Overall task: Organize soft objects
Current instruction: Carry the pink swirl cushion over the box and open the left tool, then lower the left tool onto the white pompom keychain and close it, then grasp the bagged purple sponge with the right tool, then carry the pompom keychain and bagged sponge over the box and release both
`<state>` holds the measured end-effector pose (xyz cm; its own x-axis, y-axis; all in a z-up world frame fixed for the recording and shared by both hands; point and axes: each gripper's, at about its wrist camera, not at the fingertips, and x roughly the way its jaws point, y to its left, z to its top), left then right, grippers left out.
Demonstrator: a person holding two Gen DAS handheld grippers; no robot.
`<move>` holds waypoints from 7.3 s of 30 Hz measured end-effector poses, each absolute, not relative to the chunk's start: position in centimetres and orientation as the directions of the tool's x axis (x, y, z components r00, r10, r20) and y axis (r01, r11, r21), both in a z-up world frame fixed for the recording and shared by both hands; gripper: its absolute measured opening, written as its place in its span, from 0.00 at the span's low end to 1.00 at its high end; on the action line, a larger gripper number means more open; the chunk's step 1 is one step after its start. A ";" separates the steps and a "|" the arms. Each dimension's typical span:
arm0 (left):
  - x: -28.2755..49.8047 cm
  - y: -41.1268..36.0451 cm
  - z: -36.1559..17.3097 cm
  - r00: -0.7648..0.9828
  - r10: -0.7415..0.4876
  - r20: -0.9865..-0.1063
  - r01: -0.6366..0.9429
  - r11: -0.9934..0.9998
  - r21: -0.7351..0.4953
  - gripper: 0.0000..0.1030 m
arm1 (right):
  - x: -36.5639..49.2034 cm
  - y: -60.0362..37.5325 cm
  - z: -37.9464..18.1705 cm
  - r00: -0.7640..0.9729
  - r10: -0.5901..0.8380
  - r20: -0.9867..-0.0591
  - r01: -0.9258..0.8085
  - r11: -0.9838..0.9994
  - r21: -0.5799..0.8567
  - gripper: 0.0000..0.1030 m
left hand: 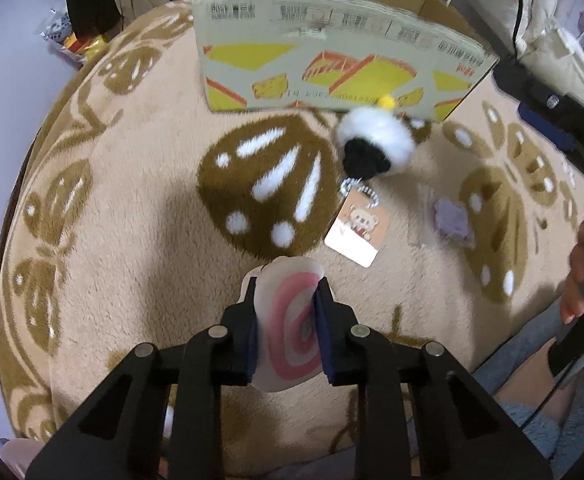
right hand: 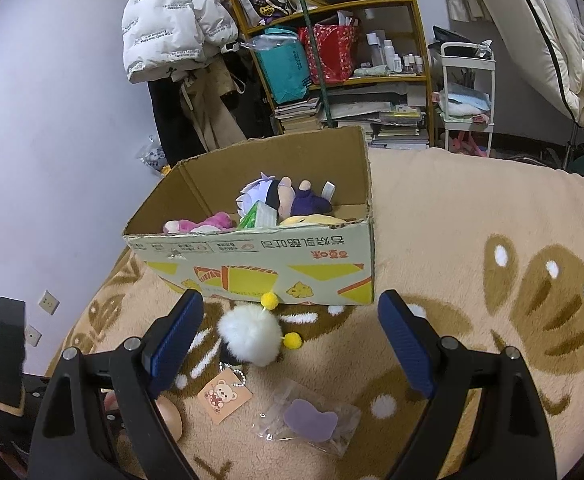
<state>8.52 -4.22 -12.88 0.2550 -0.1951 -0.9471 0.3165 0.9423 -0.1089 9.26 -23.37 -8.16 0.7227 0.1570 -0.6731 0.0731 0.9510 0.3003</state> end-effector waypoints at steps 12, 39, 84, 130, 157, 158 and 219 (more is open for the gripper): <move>7.4 -4.0 -5.9 0.566 -0.302 -0.767 0.347 0.931 -0.111 0.23 | 8.9 -24.0 -7.6 0.733 0.145 -0.665 0.091 0.947 0.307 0.90; 19.8 -7.4 -3.1 0.664 -0.340 -0.666 0.339 0.931 -0.137 0.29 | 8.5 -24.2 -7.2 0.765 0.107 -0.635 0.107 0.951 0.290 0.90; 17.1 -7.5 -11.3 0.353 -0.362 -0.863 0.366 0.902 -0.229 0.90 | 8.0 -24.1 -11.8 0.559 0.140 -0.817 0.183 0.940 0.287 0.90; 17.7 -12.5 -17.9 0.208 -0.388 -0.898 0.405 0.870 -0.282 0.34 | 9.2 -17.3 -18.2 0.334 0.071 -0.940 0.174 0.975 0.135 0.84; 14.7 -8.9 -16.1 0.286 -0.273 -0.918 0.321 0.930 -0.177 0.33 | 7.9 -20.5 -17.3 0.409 0.191 -0.892 0.237 0.922 0.306 0.80; 14.4 -8.7 -16.1 0.288 -0.269 -0.919 0.316 0.933 -0.174 0.33 | 7.8 -20.8 -17.5 0.410 0.199 -0.890 0.244 0.916 0.317 0.80; 19.0 -8.0 0.9 0.756 -0.252 -0.604 0.333 0.942 0.024 0.34 | 14.8 -26.0 -1.2 0.841 0.186 -0.508 -0.021 0.949 0.314 0.78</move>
<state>19.05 -8.00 0.93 0.7560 -0.2517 -0.6043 0.3334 0.9425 0.0245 14.76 -26.03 -1.22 0.8411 0.1864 -0.5077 -0.0207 0.9492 0.3141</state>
